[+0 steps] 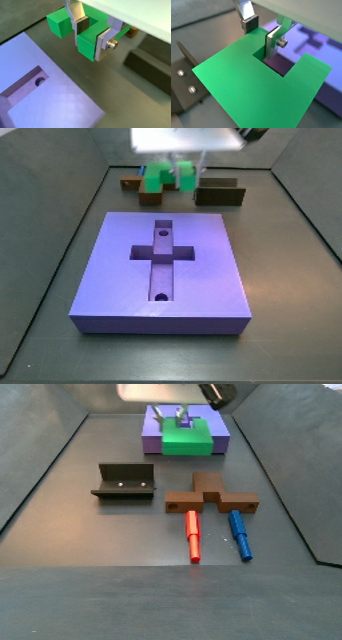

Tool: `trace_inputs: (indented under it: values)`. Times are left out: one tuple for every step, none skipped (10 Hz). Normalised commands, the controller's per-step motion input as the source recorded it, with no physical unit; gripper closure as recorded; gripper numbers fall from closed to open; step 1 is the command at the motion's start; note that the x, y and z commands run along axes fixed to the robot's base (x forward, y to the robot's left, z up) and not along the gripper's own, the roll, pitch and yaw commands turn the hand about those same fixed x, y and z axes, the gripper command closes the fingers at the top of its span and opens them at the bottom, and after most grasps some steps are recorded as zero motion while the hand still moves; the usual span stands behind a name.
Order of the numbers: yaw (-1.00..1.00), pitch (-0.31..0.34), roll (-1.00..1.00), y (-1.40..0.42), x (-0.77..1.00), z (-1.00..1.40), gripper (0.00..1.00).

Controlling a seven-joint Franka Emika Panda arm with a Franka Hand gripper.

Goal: Pick up the green object. Move up. Place the green object on the fixture. Regrasp the green object. Move to above the board. Insert the green object.
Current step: Place the green object on the fixture.

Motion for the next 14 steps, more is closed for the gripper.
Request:
trace_inputs:
  values:
    - [0.0, 0.1, -0.94, 0.2, 0.71, 0.34, 1.0]
    - [0.0, 0.117, -0.95, 0.14, 0.73, 0.3, 1.0]
    - [0.0, 0.089, -0.96, 0.11, 0.74, 0.3, 1.0]
    - [-0.01, 0.0, -0.99, 0.17, 0.72, 0.23, 1.0]
    - [-0.02, 0.0, -1.0, 0.23, 0.68, 0.17, 1.0]
    - [-0.03, 0.0, -1.0, 0.24, 0.68, 0.12, 1.0]
    - [-0.06, 0.0, -0.85, 0.31, 0.7, 0.03, 1.0]
    - [-0.07, 0.043, -0.8, 0.29, 0.72, 0.0, 1.0]
    - [-0.09, 0.054, -0.79, 0.26, 0.74, 0.0, 1.0]
    - [-0.1, 0.086, -0.8, 0.25, 0.73, 0.0, 1.0]
    - [-0.11, 0.134, -0.77, 0.25, 0.71, 0.0, 1.0]
    - [-0.11, 0.2, -0.71, 0.28, 0.68, 0.0, 1.0]
    - [-0.12, 0.177, -0.7, 0.36, 0.62, -0.2, 1.0]
    - [0.0, 0.0, 0.0, 0.03, 0.0, -0.02, 1.0]
